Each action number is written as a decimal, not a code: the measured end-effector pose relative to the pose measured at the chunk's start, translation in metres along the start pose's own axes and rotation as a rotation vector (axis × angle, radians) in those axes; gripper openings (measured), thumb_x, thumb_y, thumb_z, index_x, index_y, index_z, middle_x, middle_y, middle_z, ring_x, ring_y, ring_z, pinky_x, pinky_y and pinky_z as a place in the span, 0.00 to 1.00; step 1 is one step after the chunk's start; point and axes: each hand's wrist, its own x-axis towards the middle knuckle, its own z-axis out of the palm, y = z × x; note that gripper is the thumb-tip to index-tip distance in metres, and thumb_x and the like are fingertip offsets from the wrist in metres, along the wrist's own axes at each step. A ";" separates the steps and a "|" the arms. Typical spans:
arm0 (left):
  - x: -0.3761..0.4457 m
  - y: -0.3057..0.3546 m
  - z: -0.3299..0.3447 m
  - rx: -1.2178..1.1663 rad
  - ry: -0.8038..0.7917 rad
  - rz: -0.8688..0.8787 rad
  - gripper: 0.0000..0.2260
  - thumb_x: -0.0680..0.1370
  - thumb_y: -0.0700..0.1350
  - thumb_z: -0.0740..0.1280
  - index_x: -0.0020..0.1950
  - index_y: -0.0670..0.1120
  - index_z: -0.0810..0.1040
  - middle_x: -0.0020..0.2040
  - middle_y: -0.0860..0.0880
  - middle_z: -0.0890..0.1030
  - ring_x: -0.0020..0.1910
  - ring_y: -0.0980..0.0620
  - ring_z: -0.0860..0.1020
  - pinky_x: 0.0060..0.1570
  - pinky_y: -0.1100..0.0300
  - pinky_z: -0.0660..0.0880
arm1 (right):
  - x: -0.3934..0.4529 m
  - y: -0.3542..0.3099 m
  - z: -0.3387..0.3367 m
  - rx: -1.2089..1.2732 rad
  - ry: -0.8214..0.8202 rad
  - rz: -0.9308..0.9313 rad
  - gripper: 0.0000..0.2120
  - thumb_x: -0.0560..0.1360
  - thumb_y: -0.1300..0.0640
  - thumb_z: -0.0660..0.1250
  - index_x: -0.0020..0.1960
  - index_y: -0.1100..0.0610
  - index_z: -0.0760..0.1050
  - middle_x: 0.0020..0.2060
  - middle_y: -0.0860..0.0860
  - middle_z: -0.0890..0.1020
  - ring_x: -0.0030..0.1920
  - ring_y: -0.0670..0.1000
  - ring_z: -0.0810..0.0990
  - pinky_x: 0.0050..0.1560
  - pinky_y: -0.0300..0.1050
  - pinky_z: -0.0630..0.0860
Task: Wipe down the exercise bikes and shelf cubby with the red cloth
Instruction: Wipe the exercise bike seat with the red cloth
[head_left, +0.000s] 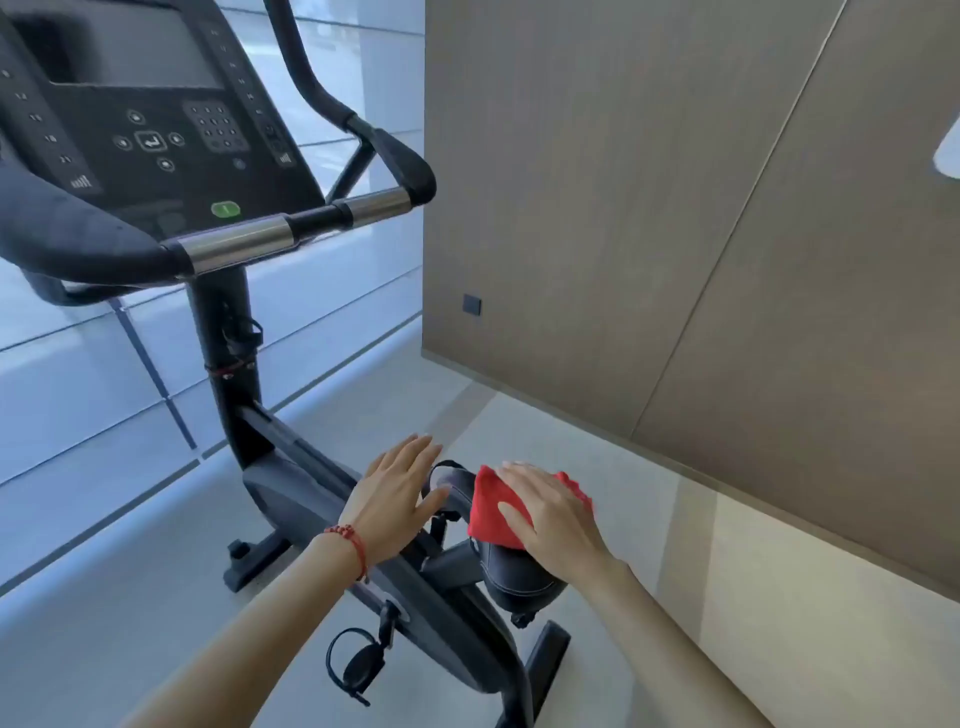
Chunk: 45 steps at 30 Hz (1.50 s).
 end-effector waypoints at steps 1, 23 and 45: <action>0.000 -0.003 0.006 0.006 -0.015 -0.009 0.25 0.79 0.57 0.53 0.73 0.48 0.56 0.75 0.47 0.60 0.74 0.50 0.54 0.72 0.52 0.51 | 0.000 0.003 0.011 0.012 -0.024 0.000 0.19 0.77 0.58 0.63 0.67 0.59 0.69 0.65 0.55 0.74 0.66 0.53 0.69 0.66 0.48 0.62; 0.011 -0.055 0.081 -0.071 -0.103 -0.080 0.24 0.79 0.55 0.55 0.72 0.47 0.58 0.74 0.46 0.62 0.73 0.48 0.55 0.72 0.51 0.52 | 0.013 0.050 0.088 -0.138 -0.128 -0.062 0.32 0.67 0.65 0.74 0.68 0.64 0.67 0.66 0.57 0.72 0.67 0.55 0.69 0.67 0.53 0.65; -0.021 -0.031 0.042 -0.050 0.036 -0.150 0.24 0.79 0.55 0.55 0.72 0.47 0.58 0.74 0.47 0.62 0.73 0.49 0.55 0.71 0.53 0.51 | 0.014 0.031 0.060 0.187 0.123 -0.023 0.25 0.64 0.65 0.77 0.60 0.57 0.76 0.54 0.53 0.82 0.56 0.46 0.77 0.62 0.29 0.61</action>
